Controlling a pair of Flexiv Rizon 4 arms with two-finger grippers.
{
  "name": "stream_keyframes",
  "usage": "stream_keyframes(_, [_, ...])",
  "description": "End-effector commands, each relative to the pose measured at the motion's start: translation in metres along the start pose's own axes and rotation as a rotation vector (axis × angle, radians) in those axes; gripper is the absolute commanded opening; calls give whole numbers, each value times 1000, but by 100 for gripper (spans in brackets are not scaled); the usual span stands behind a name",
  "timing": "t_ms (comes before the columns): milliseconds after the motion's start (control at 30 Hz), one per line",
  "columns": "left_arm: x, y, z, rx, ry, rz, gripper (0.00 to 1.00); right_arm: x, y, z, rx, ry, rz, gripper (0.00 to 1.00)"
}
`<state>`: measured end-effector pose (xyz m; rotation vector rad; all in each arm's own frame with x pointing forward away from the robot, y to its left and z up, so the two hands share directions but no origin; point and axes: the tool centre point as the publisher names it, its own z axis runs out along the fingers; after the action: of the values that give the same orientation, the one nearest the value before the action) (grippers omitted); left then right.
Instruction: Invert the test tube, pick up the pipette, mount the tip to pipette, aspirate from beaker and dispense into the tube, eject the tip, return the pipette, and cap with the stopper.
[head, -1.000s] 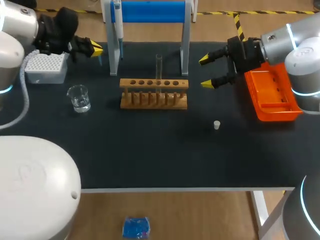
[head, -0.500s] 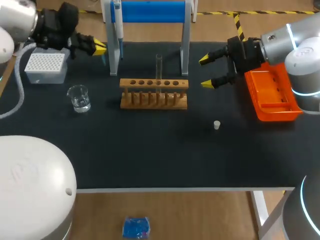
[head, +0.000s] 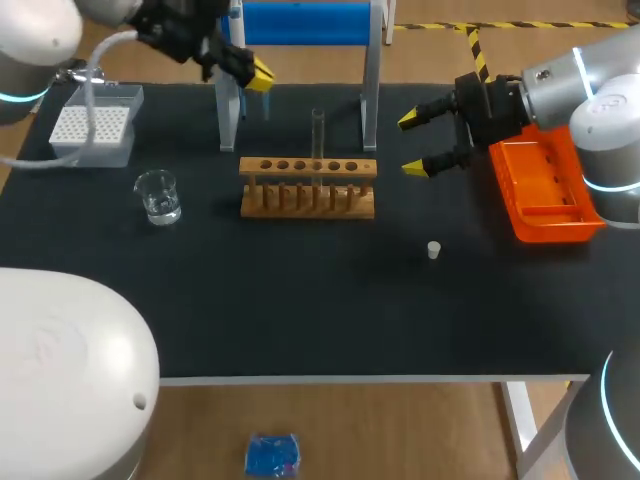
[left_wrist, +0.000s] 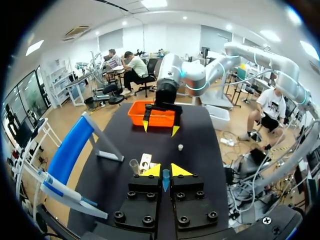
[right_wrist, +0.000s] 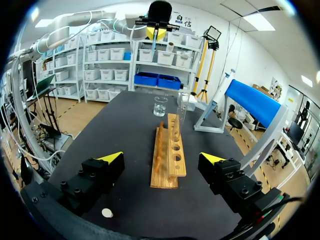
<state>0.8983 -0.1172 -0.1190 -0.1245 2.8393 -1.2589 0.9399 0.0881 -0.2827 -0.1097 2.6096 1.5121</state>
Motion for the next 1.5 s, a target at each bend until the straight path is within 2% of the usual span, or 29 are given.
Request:
stream_keyframes(33, [-1,-8,14,-38,10,-21,0,0,0,-1,2,0,0,100])
stream_keyframes(433, [15,-1,26,-5,-32,-82,0,0,0,-1,2,0,0,100])
stream_keyframes(800, [34,-14,40,7,-23,-72,0,0,0,-1,2,0,0,100])
stream_keyframes(1467, [39,-16,41,6,-14,-81,0,0,0,-1,2,0,0,100])
stream_keyframes(1500, [39,-16,41,6,-14,-81,0,4,6,-4,-4,-4,-6,100])
